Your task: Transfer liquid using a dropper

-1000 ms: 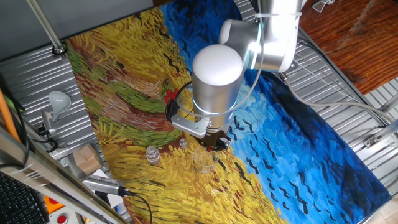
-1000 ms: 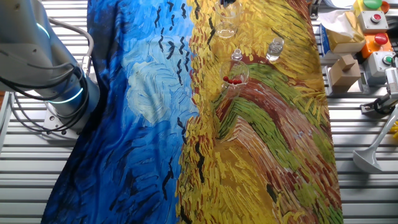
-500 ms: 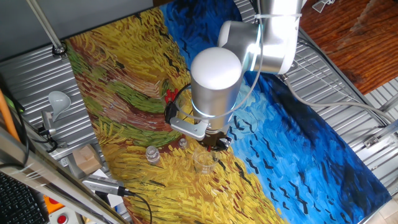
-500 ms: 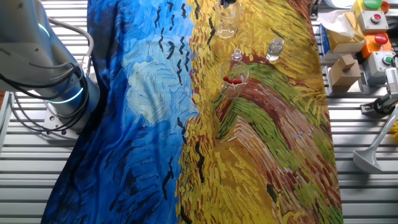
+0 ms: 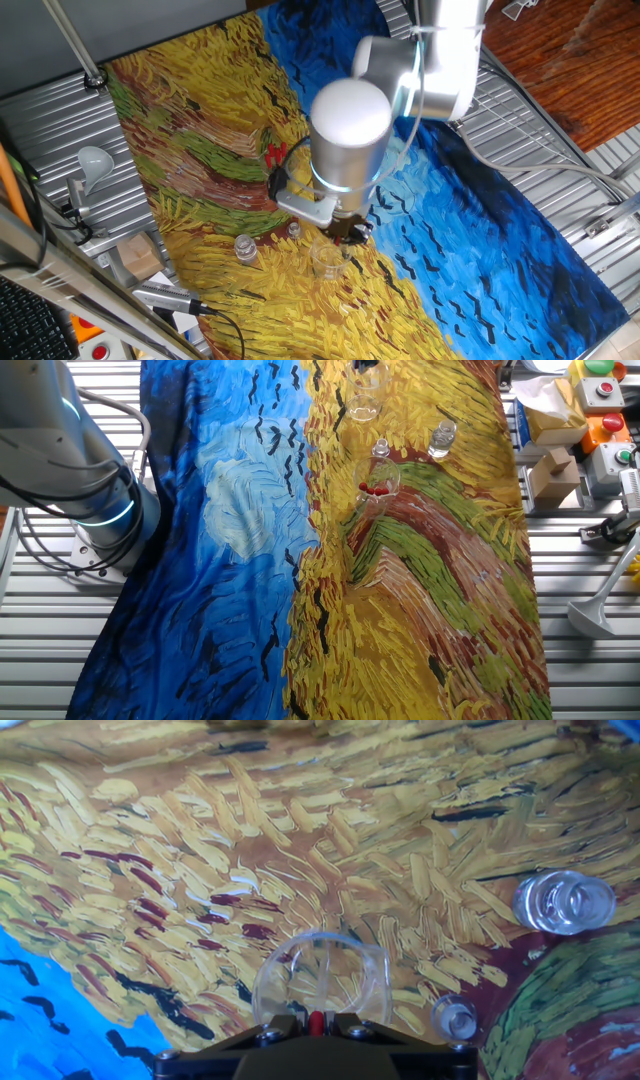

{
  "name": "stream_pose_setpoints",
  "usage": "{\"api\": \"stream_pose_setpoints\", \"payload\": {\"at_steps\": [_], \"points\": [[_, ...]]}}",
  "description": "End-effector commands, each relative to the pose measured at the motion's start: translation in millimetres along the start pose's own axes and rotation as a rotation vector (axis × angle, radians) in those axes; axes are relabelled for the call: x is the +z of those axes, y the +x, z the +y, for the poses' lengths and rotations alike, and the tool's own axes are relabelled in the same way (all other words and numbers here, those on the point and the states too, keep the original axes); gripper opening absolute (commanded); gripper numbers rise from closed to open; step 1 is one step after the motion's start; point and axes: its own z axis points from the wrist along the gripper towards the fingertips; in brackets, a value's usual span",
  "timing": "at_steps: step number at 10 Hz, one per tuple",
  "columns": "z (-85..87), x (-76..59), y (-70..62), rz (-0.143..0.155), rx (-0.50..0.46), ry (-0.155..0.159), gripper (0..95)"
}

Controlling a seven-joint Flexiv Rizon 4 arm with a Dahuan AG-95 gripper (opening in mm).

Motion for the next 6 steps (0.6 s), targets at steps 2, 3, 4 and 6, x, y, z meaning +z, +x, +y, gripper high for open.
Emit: {"api": "stream_pose_setpoints", "payload": {"at_steps": [2,3,4,6], "points": [[-0.8,3.7,0.1,-0.004,-0.005,0.0,0.0],[-0.6,3.9,-0.2,-0.006,-0.006,-0.002,0.0],[-0.6,3.9,-0.2,-0.007,-0.006,-0.002,0.0],[-0.3,2.7,-0.1,-0.009,-0.009,-0.004,0.0]]}}
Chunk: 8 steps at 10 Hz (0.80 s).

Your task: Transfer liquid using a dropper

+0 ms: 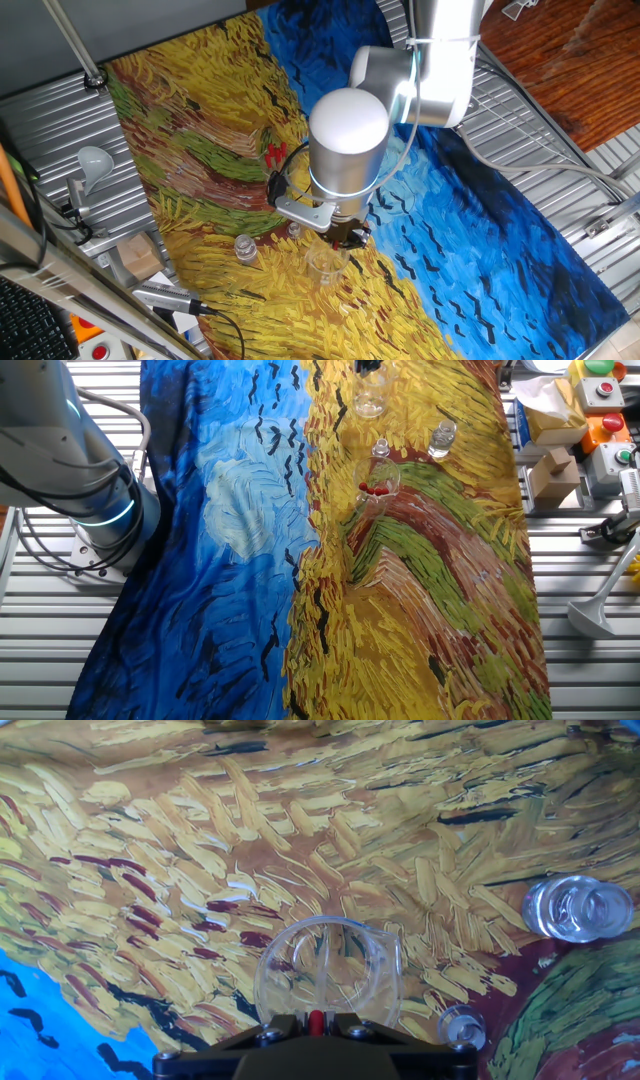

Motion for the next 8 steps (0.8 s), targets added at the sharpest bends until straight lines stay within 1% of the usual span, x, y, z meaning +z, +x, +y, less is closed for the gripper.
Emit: {"api": "stream_pose_setpoints", "payload": {"at_steps": [1,5,6,7,8], "points": [[0.7,-1.3,0.0,0.0,0.0,-0.003,0.0],[1.0,-2.6,0.1,-0.006,0.004,-0.004,0.0],[1.0,-2.6,0.1,-0.011,-0.001,-0.005,0.0],[1.0,-2.6,0.1,-0.017,-0.005,-0.008,19.0],[1.0,-2.6,0.1,-0.02,-0.006,-0.009,19.0]]}}
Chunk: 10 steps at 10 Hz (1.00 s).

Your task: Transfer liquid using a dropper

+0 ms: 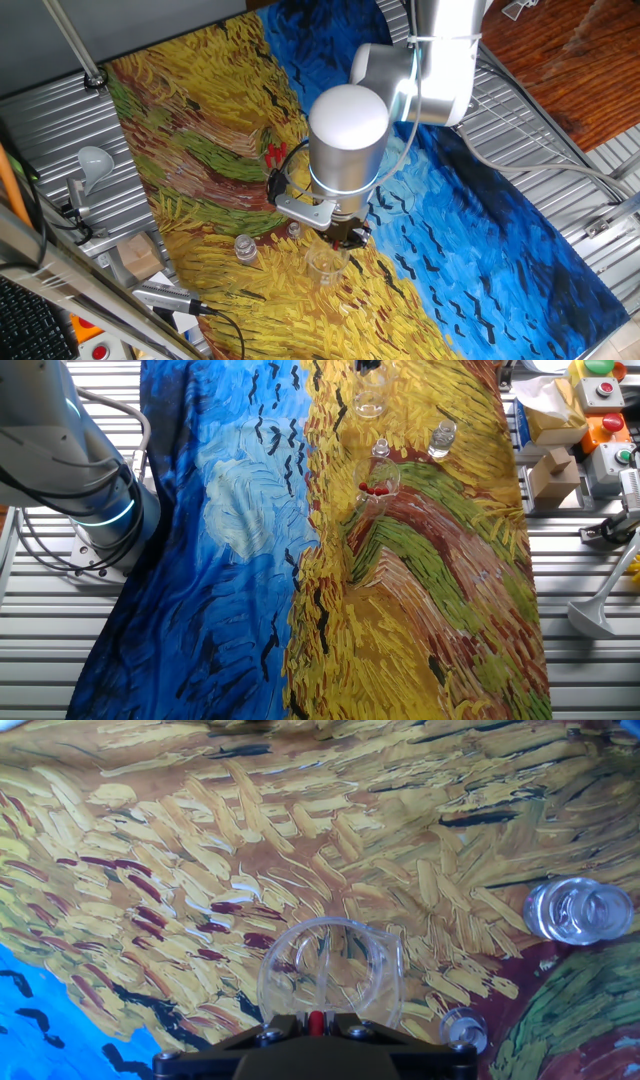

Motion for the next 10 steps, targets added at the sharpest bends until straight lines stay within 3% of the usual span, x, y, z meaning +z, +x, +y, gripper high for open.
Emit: {"api": "stream_pose_setpoints", "payload": {"at_steps": [1,10], "points": [[-0.3,-0.7,0.7,-0.003,-0.001,-0.001,19.0],[-4.2,-5.5,9.3,-0.002,-0.024,-0.002,19.0]]}}
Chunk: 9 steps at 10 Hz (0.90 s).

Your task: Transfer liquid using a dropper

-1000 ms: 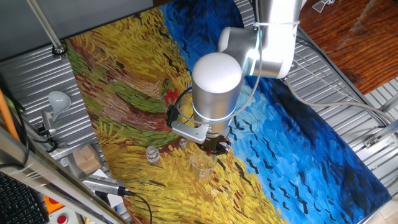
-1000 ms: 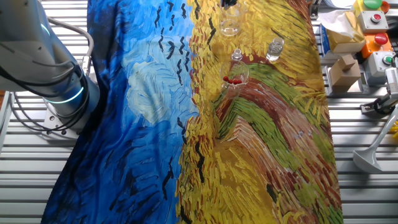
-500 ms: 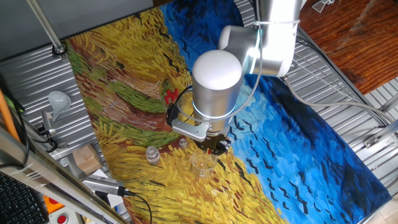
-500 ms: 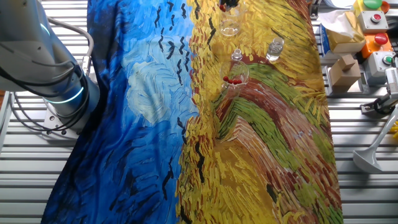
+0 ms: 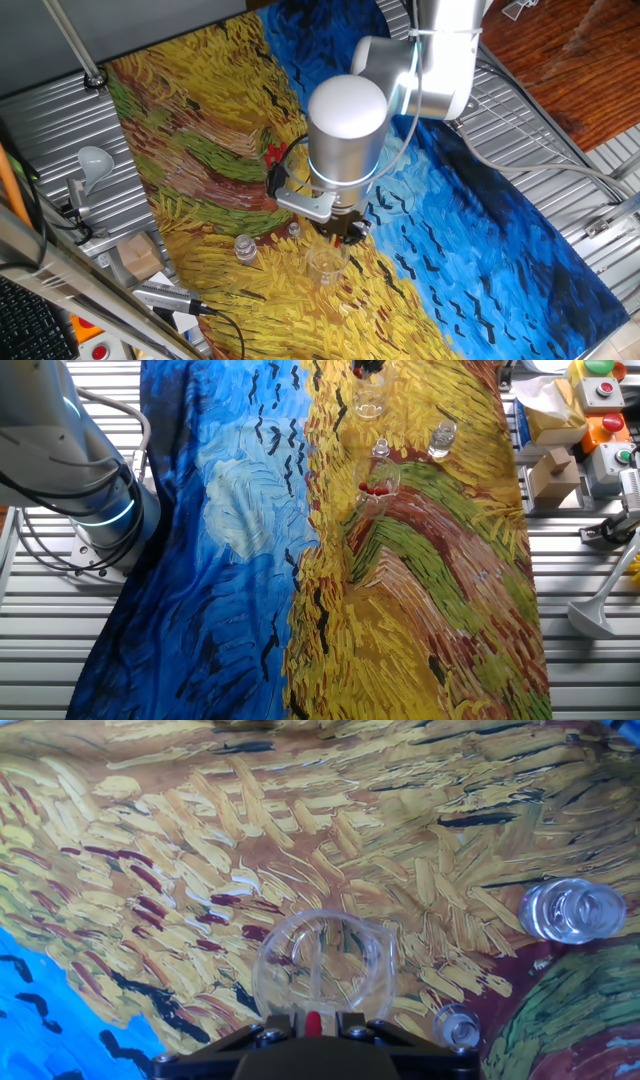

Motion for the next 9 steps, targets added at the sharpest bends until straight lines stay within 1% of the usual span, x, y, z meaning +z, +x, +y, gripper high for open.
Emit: {"api": "stream_pose_setpoints", "payload": {"at_steps": [1,4,9], "points": [[1.5,0.5,1.8,-0.002,0.001,-0.002,19.0],[3.7,1.0,4.2,-0.004,0.005,-0.003,19.0],[4.2,-1.7,5.2,0.002,0.003,0.002,19.0]]}}
